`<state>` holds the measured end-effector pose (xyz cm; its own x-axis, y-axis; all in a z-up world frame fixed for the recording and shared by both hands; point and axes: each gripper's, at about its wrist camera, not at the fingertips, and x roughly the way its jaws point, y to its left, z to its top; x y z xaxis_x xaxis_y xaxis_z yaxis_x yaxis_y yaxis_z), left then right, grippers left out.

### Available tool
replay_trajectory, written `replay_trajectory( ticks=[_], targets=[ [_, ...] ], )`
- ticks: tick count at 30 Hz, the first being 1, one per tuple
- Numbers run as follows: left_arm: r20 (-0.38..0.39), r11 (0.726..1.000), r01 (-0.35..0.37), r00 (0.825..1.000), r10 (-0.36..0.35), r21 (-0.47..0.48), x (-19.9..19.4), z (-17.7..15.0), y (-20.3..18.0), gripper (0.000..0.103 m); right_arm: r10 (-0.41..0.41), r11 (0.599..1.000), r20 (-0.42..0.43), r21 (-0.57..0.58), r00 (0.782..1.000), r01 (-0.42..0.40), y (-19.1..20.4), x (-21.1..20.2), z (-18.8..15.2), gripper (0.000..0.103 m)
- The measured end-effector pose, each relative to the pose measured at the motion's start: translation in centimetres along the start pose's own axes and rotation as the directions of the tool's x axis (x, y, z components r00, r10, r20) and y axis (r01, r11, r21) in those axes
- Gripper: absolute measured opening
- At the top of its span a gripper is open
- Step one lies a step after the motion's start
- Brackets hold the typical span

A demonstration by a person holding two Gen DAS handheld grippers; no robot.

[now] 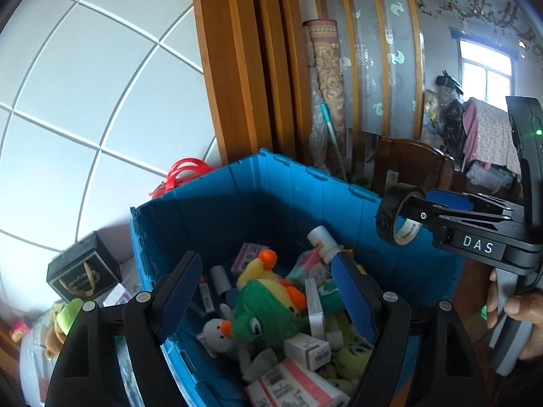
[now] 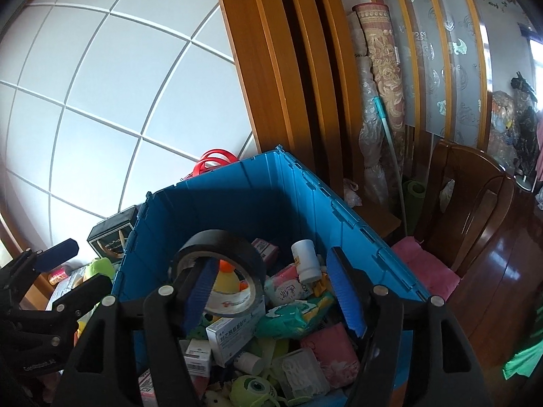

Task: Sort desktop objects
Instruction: 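Carry the box and tape roll over the blue crate and open both tools to drop them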

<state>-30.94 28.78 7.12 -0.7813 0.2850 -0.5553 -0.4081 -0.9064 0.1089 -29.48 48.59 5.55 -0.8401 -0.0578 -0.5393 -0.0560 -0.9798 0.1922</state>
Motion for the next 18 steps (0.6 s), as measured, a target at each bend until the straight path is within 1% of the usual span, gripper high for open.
replay_trajectory(
  ticks=[5,8,11,14,16,18],
  targets=[
    [0.002,1.000,0.000,1.000,0.000,0.002,-0.3,-0.2,0.0,0.079,-0.036,0.998,-0.079,-0.062,0.996,0.031,1.1,1.3,-0.5,0.067],
    [0.004,1.000,-0.002,1.000,0.002,0.002,-0.4,-0.3,0.1,0.079,-0.039,0.996,-0.108,-0.078,0.993,0.031,1.3,1.9,-0.8,0.067],
    [0.001,1.000,-0.001,1.000,0.001,0.000,-0.5,-0.4,0.2,0.079,-0.063,0.992,-0.135,-0.119,0.989,0.047,1.8,2.1,-1.0,0.067],
    [-0.002,1.000,0.001,1.000,-0.001,-0.009,-0.6,-0.6,0.4,0.079,-0.122,0.980,-0.130,-0.172,0.984,0.098,2.3,1.9,-1.2,0.067],
    [-0.006,1.000,0.002,1.000,-0.002,-0.016,-0.6,-0.7,0.5,0.079,-0.119,0.980,-0.135,-0.176,0.984,0.095,2.4,1.9,-1.3,0.067],
    [-0.004,1.000,0.005,1.000,-0.005,-0.019,-0.7,-0.8,0.5,0.079,-0.128,0.974,-0.161,-0.208,0.979,0.093,2.8,2.2,-1.6,0.067]
  ],
)
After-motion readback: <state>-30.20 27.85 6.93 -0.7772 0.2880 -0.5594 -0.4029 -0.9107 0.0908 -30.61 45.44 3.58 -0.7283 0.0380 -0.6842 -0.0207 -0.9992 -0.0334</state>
